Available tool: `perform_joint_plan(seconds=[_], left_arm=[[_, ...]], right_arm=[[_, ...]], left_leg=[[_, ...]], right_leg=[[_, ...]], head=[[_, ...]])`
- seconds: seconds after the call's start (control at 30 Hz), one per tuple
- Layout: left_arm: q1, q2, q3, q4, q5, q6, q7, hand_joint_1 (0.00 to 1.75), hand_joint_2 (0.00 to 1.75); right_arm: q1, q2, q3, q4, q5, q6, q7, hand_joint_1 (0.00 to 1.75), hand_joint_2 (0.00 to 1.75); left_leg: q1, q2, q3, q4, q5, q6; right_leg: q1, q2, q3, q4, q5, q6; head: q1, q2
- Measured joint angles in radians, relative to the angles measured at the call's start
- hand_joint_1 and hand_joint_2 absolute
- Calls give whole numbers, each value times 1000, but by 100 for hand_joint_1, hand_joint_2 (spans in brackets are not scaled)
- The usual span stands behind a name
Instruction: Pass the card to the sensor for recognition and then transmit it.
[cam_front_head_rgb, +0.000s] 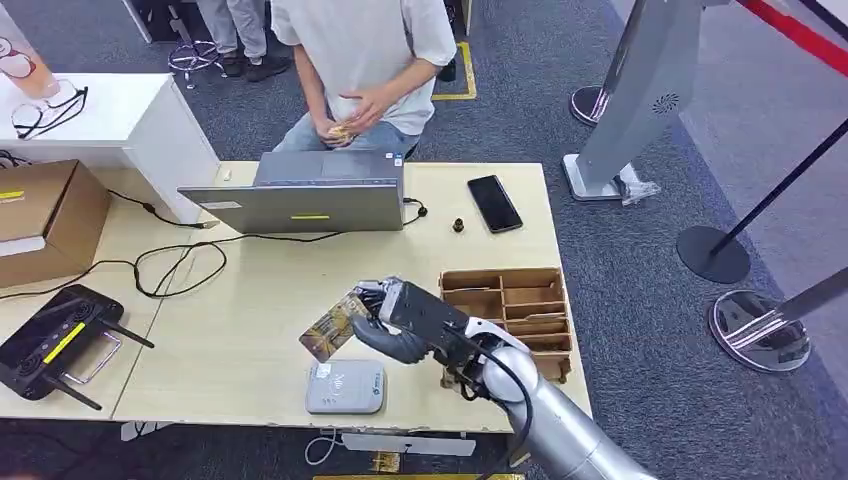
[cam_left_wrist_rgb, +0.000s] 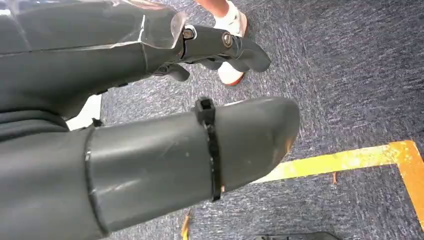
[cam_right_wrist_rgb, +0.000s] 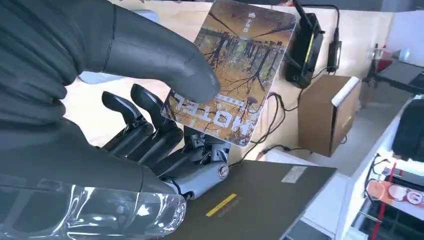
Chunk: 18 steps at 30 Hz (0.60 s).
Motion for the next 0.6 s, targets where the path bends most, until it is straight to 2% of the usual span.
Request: perform_joint_plan(seconds=[0.13, 0.37, 0.6], left_arm=[[0, 0, 3, 0, 6, 4, -1, 0, 0], [1, -3, 15, 0, 17, 23, -5, 0, 0], [0, -2, 27, 0, 17, 23, -10, 0, 0]], right_arm=[[5, -5, -8, -16, 3, -12, -8, 175, 175], [29, -7, -41, -91, 118, -198, -82, 175, 175], [55, -7, -65, -151, 206, -297, -123, 175, 175]], left_leg=[[0, 0, 0, 0, 0, 0], [0, 0, 0, 0, 0, 0], [0, 0, 0, 0, 0, 0]], right_leg=[[0, 0, 0, 0, 0, 0], [0, 0, 0, 0, 0, 0], [0, 0, 0, 0, 0, 0]], head=[[0, 0], [0, 0], [0, 0]])
